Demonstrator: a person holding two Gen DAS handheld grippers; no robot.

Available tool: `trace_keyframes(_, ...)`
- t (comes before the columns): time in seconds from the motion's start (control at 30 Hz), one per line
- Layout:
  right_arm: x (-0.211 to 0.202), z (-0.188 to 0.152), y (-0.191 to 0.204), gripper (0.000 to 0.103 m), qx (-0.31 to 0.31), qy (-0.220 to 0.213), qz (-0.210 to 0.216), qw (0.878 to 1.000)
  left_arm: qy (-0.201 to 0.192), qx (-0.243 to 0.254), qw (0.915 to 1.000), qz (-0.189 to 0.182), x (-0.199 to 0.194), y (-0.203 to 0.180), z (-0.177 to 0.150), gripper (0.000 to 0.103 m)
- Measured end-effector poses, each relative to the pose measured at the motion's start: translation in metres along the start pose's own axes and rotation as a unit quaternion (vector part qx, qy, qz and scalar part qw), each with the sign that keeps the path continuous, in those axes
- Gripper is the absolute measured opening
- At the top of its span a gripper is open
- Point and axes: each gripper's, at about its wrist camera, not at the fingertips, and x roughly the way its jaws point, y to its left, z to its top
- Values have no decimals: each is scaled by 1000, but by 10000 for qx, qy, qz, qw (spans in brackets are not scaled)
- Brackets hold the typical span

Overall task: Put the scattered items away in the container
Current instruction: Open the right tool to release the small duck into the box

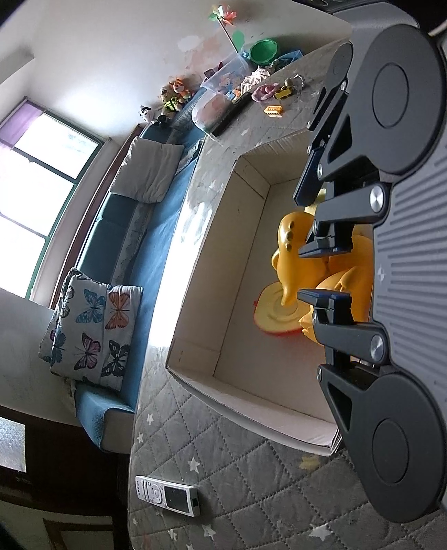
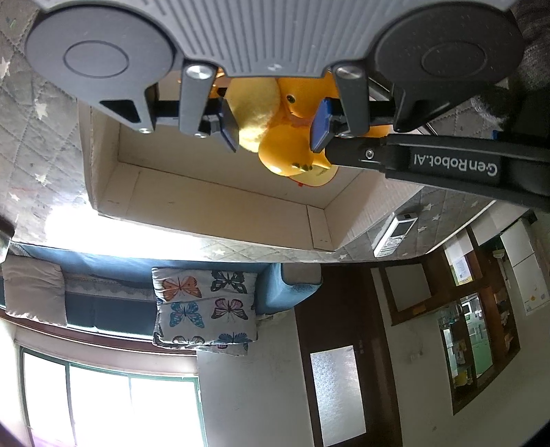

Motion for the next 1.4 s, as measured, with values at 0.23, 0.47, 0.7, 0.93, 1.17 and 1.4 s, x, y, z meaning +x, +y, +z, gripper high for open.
trace_keyframes(0.23, -5, 0, 1, 46, -4, -42, 26, 10000, -4, -22, 10000, 45, -3, 1, -1, 22)
trace_keyframes(0.47, -21, -2, 6, 46, -93, -141, 67, 9998, -77, 30, 10000, 29, -16, -3, -6, 23)
trace_keyframes(0.7, -41, -7, 9, 51, -160, -233, 115, 9995, -182, 65, 9998, 77, -33, -4, -16, 27)
trace_keyframes(0.93, -59, -20, 10, 53, -137, -270, 136, 9994, -211, -6, 9997, 103, -47, 0, -30, 27)
trace_keyframes(1.17, -72, -29, 11, 58, -131, -306, 165, 9993, -236, -51, 9996, 162, -60, 3, -46, 28)
trace_keyframes(1.4, -80, -41, 19, 65, -187, -272, 236, 9992, -264, -91, 9993, 258, -72, 11, -63, 29)
